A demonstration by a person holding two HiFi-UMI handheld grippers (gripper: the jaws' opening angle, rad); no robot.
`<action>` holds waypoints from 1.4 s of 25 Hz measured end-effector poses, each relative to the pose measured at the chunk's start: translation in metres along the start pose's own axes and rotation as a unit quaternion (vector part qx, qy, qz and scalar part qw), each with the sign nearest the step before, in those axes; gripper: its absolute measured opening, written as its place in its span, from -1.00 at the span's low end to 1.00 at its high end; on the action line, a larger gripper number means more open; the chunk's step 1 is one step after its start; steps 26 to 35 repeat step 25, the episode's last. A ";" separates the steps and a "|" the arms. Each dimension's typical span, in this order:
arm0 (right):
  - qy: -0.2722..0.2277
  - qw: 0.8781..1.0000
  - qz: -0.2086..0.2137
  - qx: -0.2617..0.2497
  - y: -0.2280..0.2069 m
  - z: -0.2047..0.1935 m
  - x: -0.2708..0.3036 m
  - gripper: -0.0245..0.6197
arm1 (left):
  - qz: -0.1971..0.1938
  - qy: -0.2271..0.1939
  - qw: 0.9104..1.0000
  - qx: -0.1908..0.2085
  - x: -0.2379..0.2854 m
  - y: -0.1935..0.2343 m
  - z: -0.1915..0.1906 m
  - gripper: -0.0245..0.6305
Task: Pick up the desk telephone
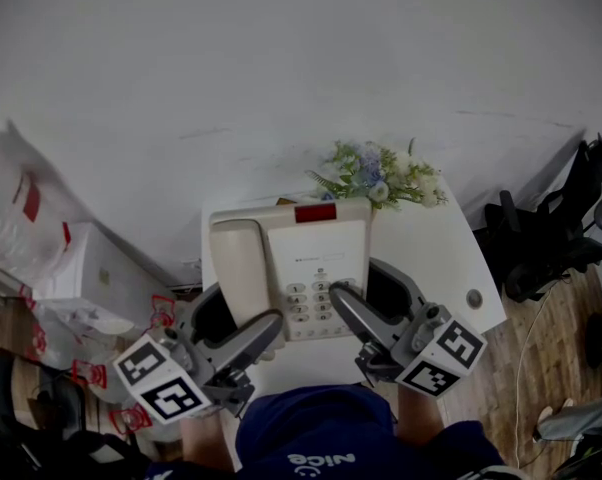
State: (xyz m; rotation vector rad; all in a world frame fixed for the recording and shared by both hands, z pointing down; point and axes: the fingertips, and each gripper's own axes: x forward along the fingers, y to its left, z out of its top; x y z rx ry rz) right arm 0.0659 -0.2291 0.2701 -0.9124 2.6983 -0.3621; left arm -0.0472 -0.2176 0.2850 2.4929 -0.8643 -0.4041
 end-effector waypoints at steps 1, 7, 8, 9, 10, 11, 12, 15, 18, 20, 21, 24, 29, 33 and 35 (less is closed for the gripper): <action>0.000 1.000 0.000 0.002 0.000 -0.001 0.000 -0.18 | 0.001 0.001 1.000 0.000 0.000 0.000 -0.001 0.24; 0.005 1.000 0.000 0.005 0.000 -0.005 0.000 -0.18 | 0.004 0.002 1.000 -0.002 -0.002 0.002 -0.003 0.24; 0.005 1.000 0.000 0.005 -0.001 -0.005 0.000 -0.18 | 0.004 0.002 1.000 -0.001 -0.002 0.002 -0.003 0.24; 0.005 1.000 0.000 0.005 -0.001 -0.005 0.000 -0.18 | 0.004 0.002 1.000 -0.001 -0.002 0.002 -0.003 0.24; 0.005 1.000 -0.001 0.006 0.000 -0.005 0.000 -0.18 | 0.004 0.003 1.000 -0.001 -0.002 0.002 -0.004 0.24; 0.004 1.000 -0.001 0.006 0.000 -0.006 0.000 -0.18 | 0.004 0.003 1.000 -0.001 -0.002 0.002 -0.004 0.24; 0.005 1.000 -0.002 0.006 0.000 -0.006 0.000 -0.18 | 0.004 0.004 1.000 -0.002 -0.002 0.003 -0.004 0.24; 0.006 1.000 -0.002 0.007 -0.001 -0.007 0.000 -0.18 | 0.005 0.007 1.000 -0.004 -0.002 0.003 -0.005 0.24; 0.006 1.000 -0.004 0.008 -0.001 -0.008 -0.001 -0.18 | 0.005 0.009 1.000 -0.007 -0.002 0.004 -0.006 0.24; 0.006 1.000 -0.006 0.009 -0.002 -0.009 -0.001 -0.18 | 0.004 0.011 1.000 -0.008 -0.002 0.005 -0.007 0.24; 0.006 1.000 -0.007 0.009 -0.002 -0.009 -0.001 -0.18 | 0.004 0.011 1.000 -0.007 -0.002 0.005 -0.007 0.24; 0.005 1.000 -0.009 0.010 -0.002 -0.010 -0.003 -0.18 | 0.003 0.013 1.000 -0.007 -0.001 0.005 -0.009 0.24; 0.005 1.000 -0.010 0.010 -0.003 -0.011 -0.003 -0.18 | 0.002 0.014 1.000 -0.007 -0.001 0.005 -0.009 0.24; 0.005 1.000 -0.010 0.010 -0.003 -0.011 -0.003 -0.18 | 0.002 0.014 1.000 -0.007 -0.001 0.005 -0.009 0.24; 0.005 1.000 -0.010 0.010 -0.003 -0.011 -0.003 -0.18 | 0.002 0.014 1.000 -0.007 -0.001 0.005 -0.009 0.24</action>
